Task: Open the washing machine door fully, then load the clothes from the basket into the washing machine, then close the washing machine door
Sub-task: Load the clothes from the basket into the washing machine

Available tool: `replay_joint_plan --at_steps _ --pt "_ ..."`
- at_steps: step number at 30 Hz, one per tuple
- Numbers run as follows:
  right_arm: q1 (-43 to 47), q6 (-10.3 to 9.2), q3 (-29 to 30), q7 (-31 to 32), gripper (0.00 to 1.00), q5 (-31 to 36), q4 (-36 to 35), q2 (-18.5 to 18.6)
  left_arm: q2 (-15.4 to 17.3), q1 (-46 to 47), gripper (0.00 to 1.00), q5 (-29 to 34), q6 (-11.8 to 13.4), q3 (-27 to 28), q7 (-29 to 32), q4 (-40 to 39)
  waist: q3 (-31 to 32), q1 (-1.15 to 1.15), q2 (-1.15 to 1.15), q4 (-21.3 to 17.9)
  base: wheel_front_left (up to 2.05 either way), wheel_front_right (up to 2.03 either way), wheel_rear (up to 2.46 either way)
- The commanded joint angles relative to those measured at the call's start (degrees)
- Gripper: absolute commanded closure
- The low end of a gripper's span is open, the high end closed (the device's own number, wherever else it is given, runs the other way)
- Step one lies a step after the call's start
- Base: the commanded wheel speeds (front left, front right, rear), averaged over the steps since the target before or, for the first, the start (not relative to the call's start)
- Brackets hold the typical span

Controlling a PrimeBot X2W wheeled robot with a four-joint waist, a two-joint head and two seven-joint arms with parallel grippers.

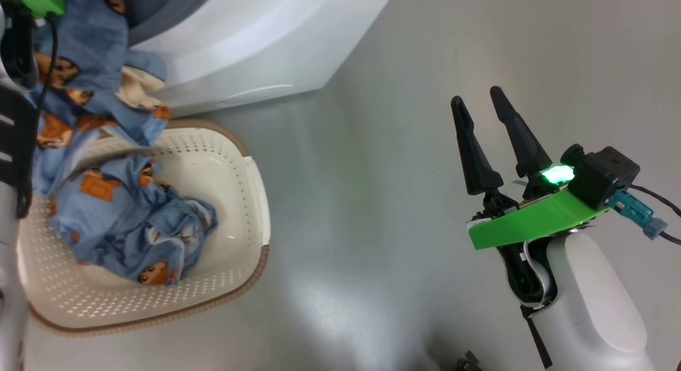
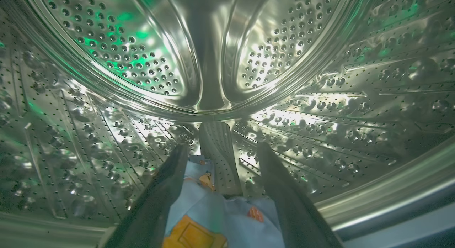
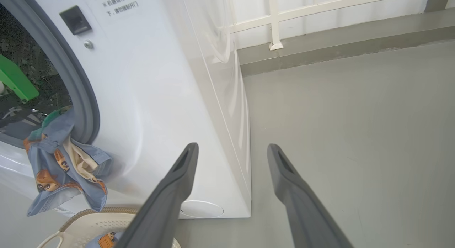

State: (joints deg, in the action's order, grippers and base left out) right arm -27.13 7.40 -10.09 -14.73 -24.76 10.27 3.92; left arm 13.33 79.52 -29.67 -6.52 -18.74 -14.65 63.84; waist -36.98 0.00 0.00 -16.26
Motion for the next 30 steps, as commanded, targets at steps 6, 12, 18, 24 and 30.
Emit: replay_joint_plan --at_steps 6,12,18,24,30 --pt "1.42 0.09 -0.65 -0.27 0.0 0.44 -0.99 0.2 1.99 -4.83 0.0 -0.51 -0.02 1.04 -0.32 -4.48 3.14 0.0 0.0 2.36 0.0 0.0 0.0" --pt "2.12 0.09 -0.27 -0.27 0.0 0.26 -0.8 0.2 3.1 -14.46 0.0 -0.01 0.95 3.41 -0.33 -14.58 5.32 0.0 0.0 3.03 0.0 0.0 0.0" --pt "2.76 0.09 0.61 -0.27 0.0 0.19 -0.75 0.74 3.87 -26.4 0.0 0.35 2.35 5.46 -0.34 -26.93 6.94 0.0 0.0 3.85 0.0 0.0 0.0" --pt "3.14 0.09 1.47 -0.27 0.0 0.34 -0.88 1.61 5.02 -36.97 0.0 0.37 4.82 5.74 0.17 -37.94 8.01 0.0 0.0 4.88 0.0 0.0 0.0" --pt "3.47 0.09 1.72 -0.27 0.0 0.69 -1.26 2.08 6.37 -44.45 0.0 -0.01 7.27 6.42 1.42 -46.93 8.46 0.0 0.0 5.54 0.0 0.0 0.0"
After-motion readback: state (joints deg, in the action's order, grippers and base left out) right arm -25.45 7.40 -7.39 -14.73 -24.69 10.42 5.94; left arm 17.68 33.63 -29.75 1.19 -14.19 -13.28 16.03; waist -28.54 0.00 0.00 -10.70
